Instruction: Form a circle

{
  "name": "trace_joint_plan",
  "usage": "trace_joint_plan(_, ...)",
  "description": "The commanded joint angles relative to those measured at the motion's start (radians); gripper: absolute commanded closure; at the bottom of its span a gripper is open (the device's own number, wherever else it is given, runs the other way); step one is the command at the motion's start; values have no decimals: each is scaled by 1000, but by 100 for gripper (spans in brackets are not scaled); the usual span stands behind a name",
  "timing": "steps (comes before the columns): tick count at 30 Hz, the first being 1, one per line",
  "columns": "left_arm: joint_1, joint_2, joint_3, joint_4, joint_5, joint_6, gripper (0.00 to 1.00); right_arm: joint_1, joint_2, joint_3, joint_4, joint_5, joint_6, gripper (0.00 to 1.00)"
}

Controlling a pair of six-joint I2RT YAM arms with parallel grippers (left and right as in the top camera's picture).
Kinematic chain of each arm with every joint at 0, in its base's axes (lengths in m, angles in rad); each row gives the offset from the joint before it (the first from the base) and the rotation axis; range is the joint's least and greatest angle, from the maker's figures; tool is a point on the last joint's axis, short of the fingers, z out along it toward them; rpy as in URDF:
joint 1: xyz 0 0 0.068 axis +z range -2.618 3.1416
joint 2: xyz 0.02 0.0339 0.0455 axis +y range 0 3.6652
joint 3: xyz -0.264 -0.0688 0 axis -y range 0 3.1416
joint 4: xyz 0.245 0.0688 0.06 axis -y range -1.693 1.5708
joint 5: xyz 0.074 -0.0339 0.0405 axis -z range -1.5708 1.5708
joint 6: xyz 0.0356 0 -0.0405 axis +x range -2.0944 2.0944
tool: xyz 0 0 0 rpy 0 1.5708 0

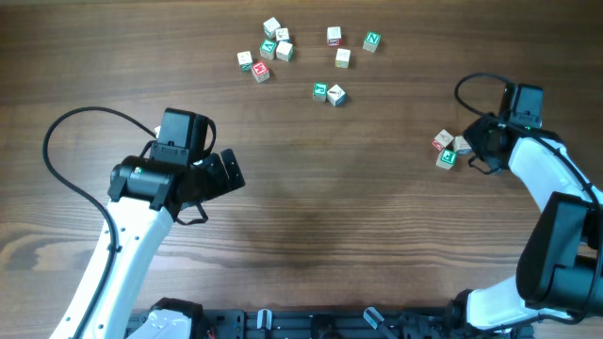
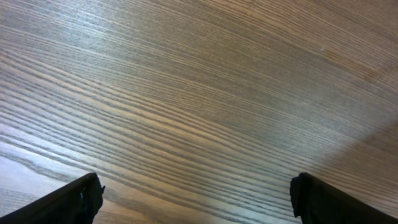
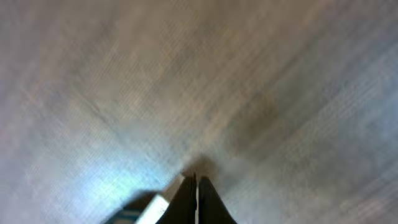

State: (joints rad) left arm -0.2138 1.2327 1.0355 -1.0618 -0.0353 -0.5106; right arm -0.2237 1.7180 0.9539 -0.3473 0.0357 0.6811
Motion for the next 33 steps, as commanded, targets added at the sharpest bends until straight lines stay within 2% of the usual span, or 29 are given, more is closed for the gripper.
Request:
trace_joint_plan(1,8,-2,-2,0,5,5,0,-7,15,1,30,34,-57,96)
trace_joint_plan(8,8,-2,-2,0,5,5,0,-7,53,1,129,-64,-158,96)
trace_joint_plan(33,8,-2,-2,0,5,5,0,-7,61,1,100,-136,-166,96)
